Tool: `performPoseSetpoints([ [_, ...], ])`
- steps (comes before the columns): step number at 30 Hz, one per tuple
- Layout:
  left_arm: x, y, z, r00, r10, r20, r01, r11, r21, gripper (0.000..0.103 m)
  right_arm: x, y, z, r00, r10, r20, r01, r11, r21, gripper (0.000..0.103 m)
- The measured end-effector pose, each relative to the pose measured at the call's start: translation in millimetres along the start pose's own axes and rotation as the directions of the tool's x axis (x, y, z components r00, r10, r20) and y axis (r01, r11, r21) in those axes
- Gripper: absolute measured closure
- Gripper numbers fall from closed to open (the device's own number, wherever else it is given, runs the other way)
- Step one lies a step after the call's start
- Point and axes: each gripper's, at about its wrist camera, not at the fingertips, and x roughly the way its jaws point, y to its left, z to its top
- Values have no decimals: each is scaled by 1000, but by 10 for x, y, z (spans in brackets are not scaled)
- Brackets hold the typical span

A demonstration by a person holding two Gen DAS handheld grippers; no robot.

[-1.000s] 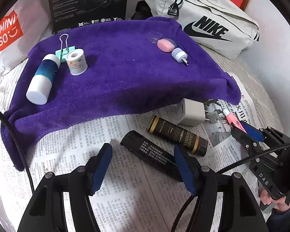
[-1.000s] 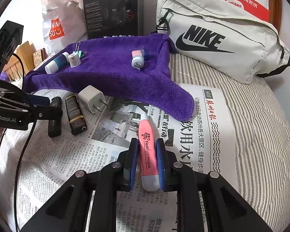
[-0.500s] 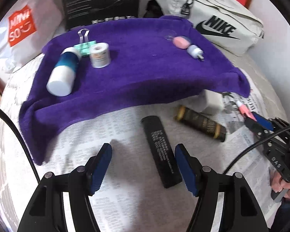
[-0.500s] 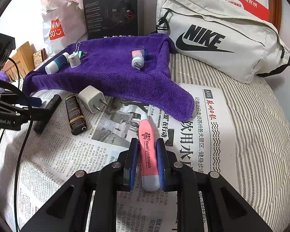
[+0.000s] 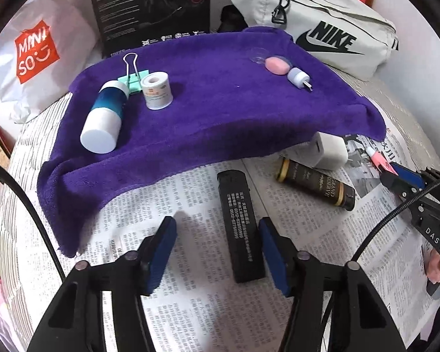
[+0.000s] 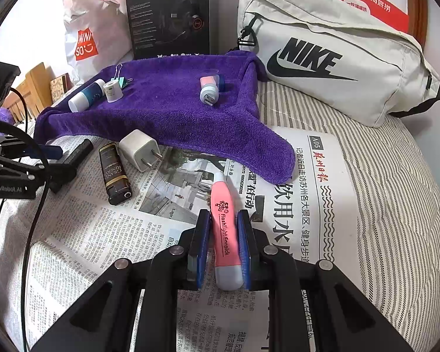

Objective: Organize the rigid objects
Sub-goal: 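Grasp the black lighter with the left tool while the right tool holds the highlighter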

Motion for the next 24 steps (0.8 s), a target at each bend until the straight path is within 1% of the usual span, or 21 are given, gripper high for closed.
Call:
performPoseSetpoints([
  [3,-1,-28,14,1000,-5,15,5,1000,6,57,-3,-3,0,1000,1,0,-1,1000,1,84],
  [4,-5,-39,20,1000,-8,20,7,1000,10,63,-2,-4,0,1000,0,0,0,1000,0,84],
  [5,-11,-50,24,1000,-14,24,13,1000,15,74,-2,-5,0,1000,1,0,-1,1000,0,84],
  [7,-14,-66,35,999,-28,21,28,999,25,81,-2,-4,0,1000,1,0,-1,1000,1,84],
  [24,42,-130,106,1000,-17,23,16,999,42,81,-2,-4,1,1000,1,0,-1,1000,1,84],
])
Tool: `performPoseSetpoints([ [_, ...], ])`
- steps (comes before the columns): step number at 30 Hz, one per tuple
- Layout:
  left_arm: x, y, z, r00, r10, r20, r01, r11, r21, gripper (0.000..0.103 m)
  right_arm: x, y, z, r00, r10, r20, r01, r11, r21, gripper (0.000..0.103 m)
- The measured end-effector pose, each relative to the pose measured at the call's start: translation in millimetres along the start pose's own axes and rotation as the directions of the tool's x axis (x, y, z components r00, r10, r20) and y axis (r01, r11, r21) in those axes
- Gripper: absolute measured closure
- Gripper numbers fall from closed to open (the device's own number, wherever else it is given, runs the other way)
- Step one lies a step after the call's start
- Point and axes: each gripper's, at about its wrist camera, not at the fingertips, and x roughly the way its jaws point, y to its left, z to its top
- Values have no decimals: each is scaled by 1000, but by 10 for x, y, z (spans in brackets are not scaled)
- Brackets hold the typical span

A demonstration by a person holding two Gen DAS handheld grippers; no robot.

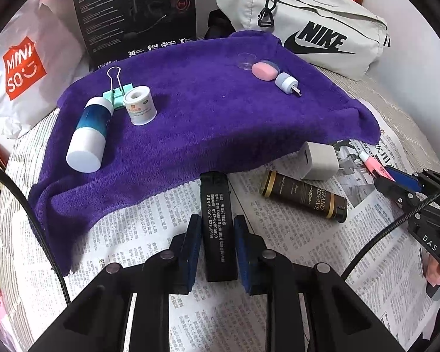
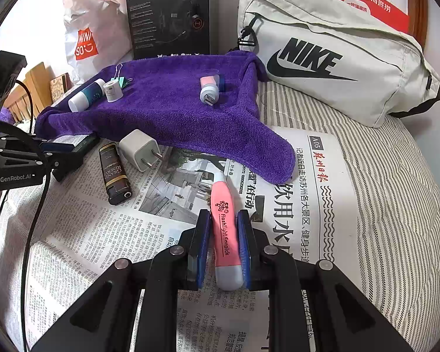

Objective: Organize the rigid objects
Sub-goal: 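Grasp the black lighter with the left tool while the right tool holds the highlighter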

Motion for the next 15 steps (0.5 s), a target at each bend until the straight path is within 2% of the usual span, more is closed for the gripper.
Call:
performPoseSetpoints([
  [10,29,-23,30,1000,13,9,-13,1000,0,77,-1,-1,1,1000,0,0,0,1000,0,84],
  [12,28,-38,26,1000,12,11,-12,1000,6,81,0,1,1,1000,0,0,0,1000,0,84],
  [15,15,-67,2,1000,21,19,-21,1000,15,81,0,-1,1,1000,0,0,0,1000,0,84],
])
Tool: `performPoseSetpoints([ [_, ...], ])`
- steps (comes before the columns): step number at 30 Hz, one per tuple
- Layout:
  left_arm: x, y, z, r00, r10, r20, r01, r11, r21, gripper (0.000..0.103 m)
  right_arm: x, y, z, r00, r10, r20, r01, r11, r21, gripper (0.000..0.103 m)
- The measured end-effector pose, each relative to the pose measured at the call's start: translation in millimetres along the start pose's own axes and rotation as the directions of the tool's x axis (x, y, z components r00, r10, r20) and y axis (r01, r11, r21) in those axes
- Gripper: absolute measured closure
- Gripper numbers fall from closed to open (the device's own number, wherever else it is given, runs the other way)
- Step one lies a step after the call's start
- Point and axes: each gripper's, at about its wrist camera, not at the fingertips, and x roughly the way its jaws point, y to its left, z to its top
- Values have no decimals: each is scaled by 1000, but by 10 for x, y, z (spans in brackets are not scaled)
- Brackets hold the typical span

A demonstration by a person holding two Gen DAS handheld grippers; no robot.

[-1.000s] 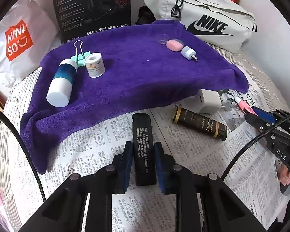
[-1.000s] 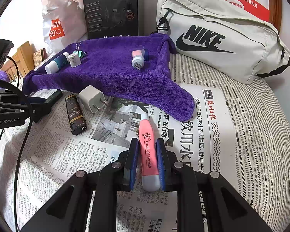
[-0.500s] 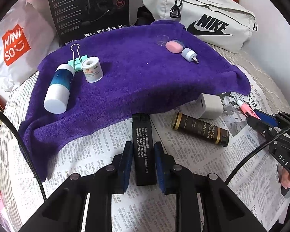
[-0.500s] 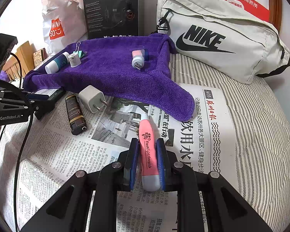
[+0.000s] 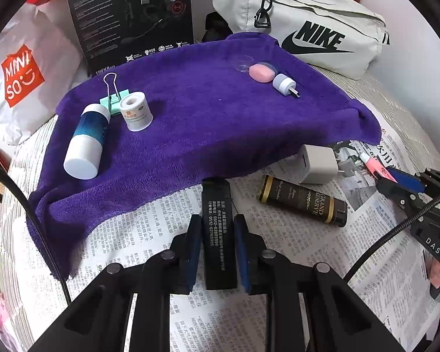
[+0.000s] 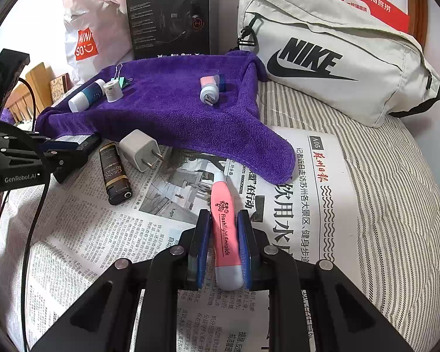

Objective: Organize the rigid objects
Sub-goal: 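Grasp the black lighter with the left tool while the right tool holds the highlighter, then carry the lighter beside the tape roll while the right tool lays the highlighter beside the small bottle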

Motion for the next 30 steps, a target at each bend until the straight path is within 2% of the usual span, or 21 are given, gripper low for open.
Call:
performPoseSetpoints([
  [14,-46,52,-51,1000,-20,-8,19,1000,-17,82,3,-18,16,1000,13,-19,-13,1000,19,86],
  [18,-92,103,-61,999,-32,2,32,999,-29,82,-42,7,46,997,71,-29,-70,997,33,86],
  [26,-177,207,-73,998,-57,18,58,997,-55,82,-129,79,145,997,70,-16,-70,998,0,86],
  [30,-213,267,-62,998,-50,27,52,997,-63,82,-153,58,201,993,118,-10,-118,993,16,86],
])
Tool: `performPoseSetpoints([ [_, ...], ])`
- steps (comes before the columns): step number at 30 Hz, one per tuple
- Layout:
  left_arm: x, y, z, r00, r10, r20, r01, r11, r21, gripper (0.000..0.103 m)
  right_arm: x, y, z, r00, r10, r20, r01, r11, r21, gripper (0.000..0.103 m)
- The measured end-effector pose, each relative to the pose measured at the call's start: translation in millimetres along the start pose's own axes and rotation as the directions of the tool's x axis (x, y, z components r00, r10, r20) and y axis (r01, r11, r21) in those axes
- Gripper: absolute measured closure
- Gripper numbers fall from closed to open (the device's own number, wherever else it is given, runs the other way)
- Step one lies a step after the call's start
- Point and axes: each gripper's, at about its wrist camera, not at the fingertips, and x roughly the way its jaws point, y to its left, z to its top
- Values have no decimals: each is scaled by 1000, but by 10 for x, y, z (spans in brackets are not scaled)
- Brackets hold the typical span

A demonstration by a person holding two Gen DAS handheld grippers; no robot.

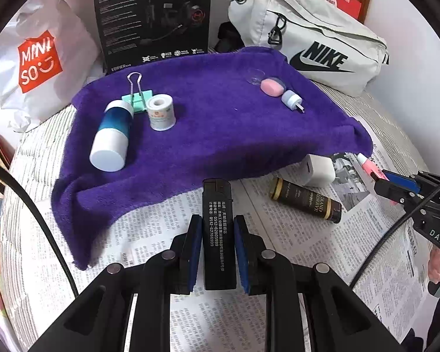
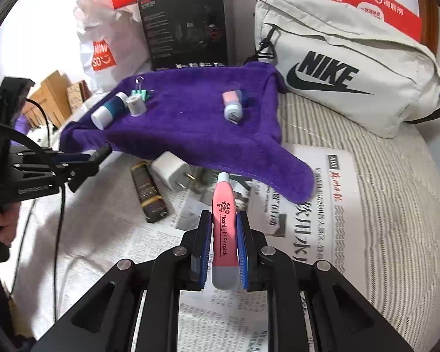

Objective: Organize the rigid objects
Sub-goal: 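Carry the lighter beside the tape roll while the right tool lays the highlighter beside the small bottle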

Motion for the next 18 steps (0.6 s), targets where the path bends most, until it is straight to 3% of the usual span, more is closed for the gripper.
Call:
performPoseSetpoints([
  [18,-148,179,190,999,-14,44,15,1000,-20,82,-56,145,317,998,48,28,-46,998,-46,86],
])
